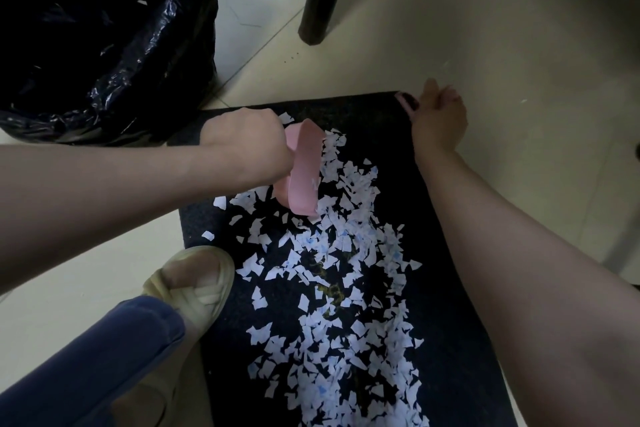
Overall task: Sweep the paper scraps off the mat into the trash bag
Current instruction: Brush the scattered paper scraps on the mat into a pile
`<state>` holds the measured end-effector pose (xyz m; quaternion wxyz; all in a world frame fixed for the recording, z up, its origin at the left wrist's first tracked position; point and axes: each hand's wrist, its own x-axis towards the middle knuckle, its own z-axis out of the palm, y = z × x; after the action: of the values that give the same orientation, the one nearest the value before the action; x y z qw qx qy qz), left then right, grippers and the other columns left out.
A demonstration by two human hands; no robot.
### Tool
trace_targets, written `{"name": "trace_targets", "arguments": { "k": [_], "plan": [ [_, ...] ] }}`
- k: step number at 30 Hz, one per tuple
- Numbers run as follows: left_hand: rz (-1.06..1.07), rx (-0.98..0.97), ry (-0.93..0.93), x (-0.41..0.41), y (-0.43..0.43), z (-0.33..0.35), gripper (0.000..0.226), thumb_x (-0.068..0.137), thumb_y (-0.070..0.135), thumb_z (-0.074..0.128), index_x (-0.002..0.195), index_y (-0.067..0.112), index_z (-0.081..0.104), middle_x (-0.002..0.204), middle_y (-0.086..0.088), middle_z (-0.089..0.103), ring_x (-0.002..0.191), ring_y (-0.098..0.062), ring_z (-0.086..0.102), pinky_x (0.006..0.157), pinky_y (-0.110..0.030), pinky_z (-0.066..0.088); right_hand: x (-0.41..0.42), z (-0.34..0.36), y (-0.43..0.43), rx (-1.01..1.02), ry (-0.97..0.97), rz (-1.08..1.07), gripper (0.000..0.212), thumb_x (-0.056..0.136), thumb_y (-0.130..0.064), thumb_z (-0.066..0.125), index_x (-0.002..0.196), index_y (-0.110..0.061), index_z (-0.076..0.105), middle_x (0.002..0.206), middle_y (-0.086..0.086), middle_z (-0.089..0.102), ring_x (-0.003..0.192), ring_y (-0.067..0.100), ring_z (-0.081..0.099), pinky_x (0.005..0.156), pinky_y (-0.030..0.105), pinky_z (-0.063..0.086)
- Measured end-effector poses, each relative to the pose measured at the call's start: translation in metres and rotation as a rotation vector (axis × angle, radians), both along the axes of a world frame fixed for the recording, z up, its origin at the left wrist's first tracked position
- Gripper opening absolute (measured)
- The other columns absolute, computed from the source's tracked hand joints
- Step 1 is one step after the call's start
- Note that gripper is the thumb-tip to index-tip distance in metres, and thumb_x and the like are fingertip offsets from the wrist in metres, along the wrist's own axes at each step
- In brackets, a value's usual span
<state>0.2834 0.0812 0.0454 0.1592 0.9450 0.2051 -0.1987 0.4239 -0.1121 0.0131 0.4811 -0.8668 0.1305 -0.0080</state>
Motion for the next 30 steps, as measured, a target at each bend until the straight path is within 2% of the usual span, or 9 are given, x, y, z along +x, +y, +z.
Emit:
{"name": "trace_targets", "arguments": {
  "k": [3, 7, 10, 12, 16, 20, 23, 27, 30],
  "plan": [
    [-0.023, -0.001, 0.008, -0.005, 0.004, -0.002, 0.017, 0.079, 0.028, 0.052, 0.083, 0.019, 0.066, 0.068, -0.001, 0.053, 0.058, -0.019, 0.048, 0.048, -0.021, 0.027, 0.003, -0.017, -0.011, -0.041, 0.106, -0.041, 0.034, 0.100, -0.039, 0.046, 0.113, -0.010, 0.058, 0.113, 0.000, 0.068, 0.112, 0.017, 0.063, 0.100, 0.027, 0.044],
    [-0.022, -0.003, 0.023, -0.005, 0.005, -0.003, 0.019, 0.080, 0.028, 0.053, 0.087, 0.020, 0.068, 0.068, 0.000, 0.054, 0.061, -0.021, 0.050, 0.049, -0.022, 0.029, -0.014, -0.016, -0.010, 0.112, 0.284, 0.184, 0.035, 0.101, -0.033, 0.045, 0.112, -0.002, 0.056, 0.112, 0.006, 0.070, 0.106, 0.014, 0.068, 0.105, 0.033, 0.046],
    [-0.001, -0.015, 0.012, 0.000, 0.001, -0.002, 0.015, 0.078, 0.025, 0.053, 0.081, 0.017, 0.065, 0.066, -0.002, 0.052, 0.057, -0.020, 0.046, 0.047, -0.021, 0.027, -0.021, -0.003, -0.008, 0.143, 0.416, 0.323, 0.034, 0.103, -0.026, 0.043, 0.099, 0.004, 0.058, 0.090, 0.011, 0.066, 0.066, -0.003, 0.069, 0.067, 0.012, 0.055],
    [-0.004, -0.006, 0.002, 0.002, 0.000, -0.001, 0.013, 0.078, 0.025, 0.053, 0.078, 0.016, 0.062, 0.065, -0.002, 0.050, 0.055, -0.019, 0.045, 0.048, -0.021, 0.027, -0.024, 0.005, -0.007, -0.059, 0.448, 0.404, 0.040, 0.102, -0.033, 0.045, 0.094, 0.002, 0.063, 0.078, 0.008, 0.065, 0.051, -0.001, 0.064, 0.048, 0.012, 0.049],
    [-0.007, -0.002, -0.018, 0.003, -0.003, 0.000, 0.013, 0.078, 0.027, 0.054, 0.079, 0.017, 0.061, 0.065, 0.000, 0.047, 0.065, -0.025, 0.049, 0.052, -0.023, 0.030, -0.015, 0.006, -0.008, -0.185, 0.253, 0.292, 0.045, 0.093, -0.052, 0.048, 0.066, -0.019, 0.064, 0.075, 0.010, 0.071, 0.071, 0.025, 0.071, 0.076, 0.048, 0.058],
    [-0.010, 0.008, -0.001, -0.002, 0.001, -0.002, 0.013, 0.079, 0.026, 0.054, 0.078, 0.016, 0.062, 0.065, -0.001, 0.048, 0.058, -0.021, 0.046, 0.048, -0.022, 0.027, -0.012, 0.002, 0.006, 0.092, 0.109, 0.115, 0.039, 0.100, -0.031, 0.050, 0.083, 0.003, 0.057, 0.073, 0.012, 0.061, 0.061, 0.012, 0.066, 0.067, 0.033, 0.060],
    [-0.016, 0.010, 0.002, -0.005, 0.003, -0.003, 0.012, 0.080, 0.026, 0.054, 0.080, 0.017, 0.062, 0.065, -0.001, 0.049, 0.064, -0.024, 0.050, 0.048, -0.021, 0.026, -0.020, -0.012, 0.017, 0.308, 0.269, 0.273, 0.032, 0.099, -0.028, 0.052, 0.078, -0.004, 0.051, 0.080, 0.012, 0.067, 0.084, 0.018, 0.073, 0.087, 0.040, 0.057],
    [-0.005, -0.009, 0.006, -0.004, 0.003, 0.001, 0.009, 0.078, 0.023, 0.054, 0.077, 0.016, 0.058, 0.065, -0.001, 0.047, 0.062, -0.024, 0.048, 0.048, -0.021, 0.025, -0.034, -0.010, 0.019, -0.152, 0.338, 0.484, 0.040, 0.095, -0.044, 0.050, 0.068, -0.018, 0.064, 0.084, 0.011, 0.071, 0.084, 0.027, 0.070, 0.087, 0.048, 0.055],
    [0.011, -0.014, 0.000, -0.007, 0.002, 0.006, 0.009, 0.076, 0.023, 0.055, 0.073, 0.014, 0.056, 0.065, -0.001, 0.047, 0.061, -0.024, 0.047, 0.050, -0.023, 0.028, -0.037, 0.001, 0.014, -0.349, 0.217, 0.416, 0.055, 0.099, -0.041, 0.042, 0.078, 0.002, 0.068, 0.079, 0.019, 0.071, 0.074, 0.033, 0.067, 0.077, 0.044, 0.055]
  ]
}}
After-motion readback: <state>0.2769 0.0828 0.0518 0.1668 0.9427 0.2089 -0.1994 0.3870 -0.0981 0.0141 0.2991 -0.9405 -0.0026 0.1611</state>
